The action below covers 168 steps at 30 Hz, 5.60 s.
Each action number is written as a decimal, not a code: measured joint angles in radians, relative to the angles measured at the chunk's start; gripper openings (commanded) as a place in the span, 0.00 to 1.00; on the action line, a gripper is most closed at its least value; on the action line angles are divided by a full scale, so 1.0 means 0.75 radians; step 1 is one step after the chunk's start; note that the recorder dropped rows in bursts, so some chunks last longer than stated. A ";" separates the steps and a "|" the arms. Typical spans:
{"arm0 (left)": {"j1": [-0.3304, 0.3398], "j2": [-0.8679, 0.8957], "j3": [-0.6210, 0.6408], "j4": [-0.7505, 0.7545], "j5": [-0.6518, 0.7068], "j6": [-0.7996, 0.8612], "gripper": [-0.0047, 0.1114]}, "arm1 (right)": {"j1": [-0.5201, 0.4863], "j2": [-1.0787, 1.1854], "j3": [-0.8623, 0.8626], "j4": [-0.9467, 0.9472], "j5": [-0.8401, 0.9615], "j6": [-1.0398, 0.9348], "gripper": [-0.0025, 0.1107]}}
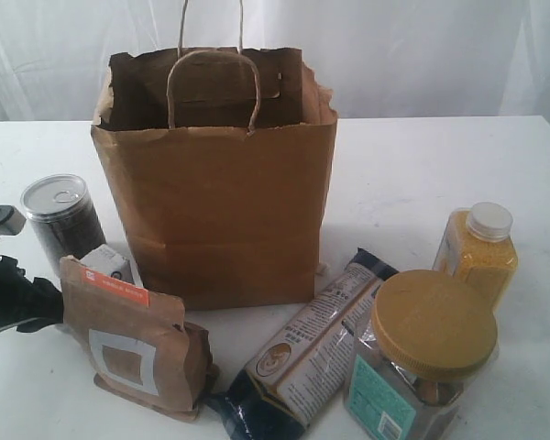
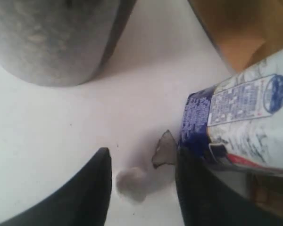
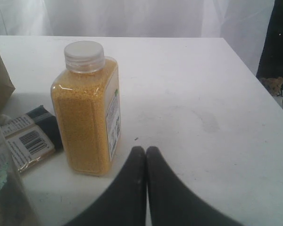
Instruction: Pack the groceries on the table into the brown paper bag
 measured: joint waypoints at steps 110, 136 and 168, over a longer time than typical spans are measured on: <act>-0.077 -0.777 -0.522 1.974 0.106 -2.398 0.04 | 0.000 0.000 0.000 0.000 0.000 0.000 0.02; -0.119 -0.592 0.055 0.787 0.102 -0.401 0.46 | 0.000 0.000 0.000 0.000 0.000 0.000 0.02; -0.119 -0.024 0.047 0.058 -0.029 0.556 0.18 | 0.000 0.000 0.000 0.000 0.000 0.000 0.02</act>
